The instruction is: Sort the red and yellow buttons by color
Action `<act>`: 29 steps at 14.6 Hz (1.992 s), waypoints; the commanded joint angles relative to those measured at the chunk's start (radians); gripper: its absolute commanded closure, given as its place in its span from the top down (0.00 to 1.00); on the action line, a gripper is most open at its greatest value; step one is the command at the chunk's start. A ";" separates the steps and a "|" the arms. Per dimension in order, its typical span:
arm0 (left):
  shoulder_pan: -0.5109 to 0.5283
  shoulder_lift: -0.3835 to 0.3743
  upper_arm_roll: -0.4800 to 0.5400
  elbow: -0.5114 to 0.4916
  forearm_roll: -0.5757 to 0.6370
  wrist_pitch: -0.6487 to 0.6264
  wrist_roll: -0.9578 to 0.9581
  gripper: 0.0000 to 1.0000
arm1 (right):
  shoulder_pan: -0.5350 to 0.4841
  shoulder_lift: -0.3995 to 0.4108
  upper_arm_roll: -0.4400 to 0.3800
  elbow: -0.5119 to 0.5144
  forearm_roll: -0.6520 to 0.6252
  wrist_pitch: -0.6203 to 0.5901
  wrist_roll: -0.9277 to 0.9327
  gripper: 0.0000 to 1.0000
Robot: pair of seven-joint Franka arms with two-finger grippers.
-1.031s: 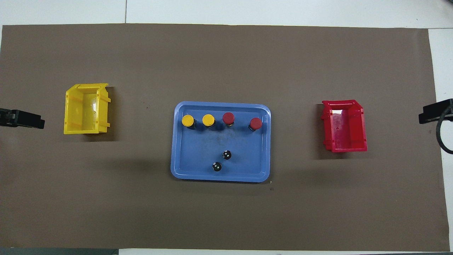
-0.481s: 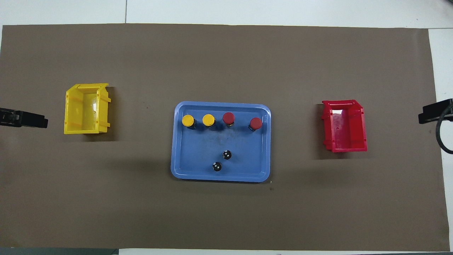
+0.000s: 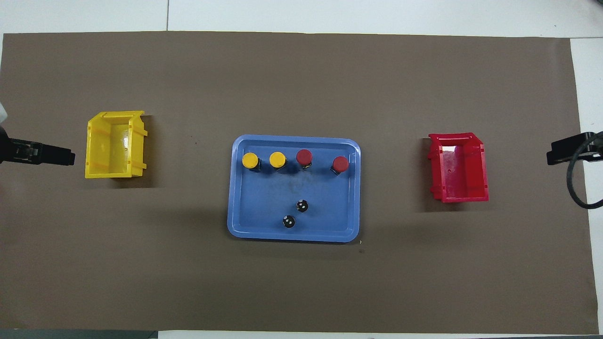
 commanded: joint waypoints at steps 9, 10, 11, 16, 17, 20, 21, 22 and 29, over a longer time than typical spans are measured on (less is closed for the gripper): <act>0.013 -0.017 0.018 -0.024 -0.013 0.049 -0.024 1.00 | 0.297 0.349 0.086 0.254 0.075 0.198 0.508 1.00; 0.023 -0.015 0.018 -0.024 -0.011 0.049 -0.024 1.00 | 0.338 0.358 0.086 0.193 0.071 0.272 0.542 1.00; 0.023 -0.017 0.018 -0.024 -0.011 0.049 -0.024 1.00 | 0.366 0.357 0.084 0.125 0.065 0.350 0.565 1.00; 0.022 -0.015 0.017 -0.024 -0.011 0.049 -0.024 1.00 | 0.423 0.396 0.086 -0.084 0.057 0.616 0.585 1.00; 0.023 -0.015 0.018 -0.024 -0.011 0.049 -0.024 1.00 | 0.424 0.410 0.086 -0.087 0.057 0.625 0.585 1.00; 0.023 -0.015 0.018 -0.024 -0.011 0.049 -0.024 1.00 | 0.432 0.423 0.086 -0.124 0.057 0.654 0.585 0.90; 0.023 -0.015 0.017 -0.024 -0.011 0.049 -0.024 1.00 | 0.432 0.421 0.086 -0.145 0.057 0.667 0.585 0.87; 0.022 -0.015 0.017 -0.024 -0.011 0.049 -0.024 1.00 | 0.435 0.421 0.086 -0.157 0.057 0.681 0.585 0.86; 0.010 -0.018 0.009 -0.019 -0.011 -0.026 -0.027 1.00 | 0.453 0.413 0.086 -0.204 0.057 0.685 0.585 0.73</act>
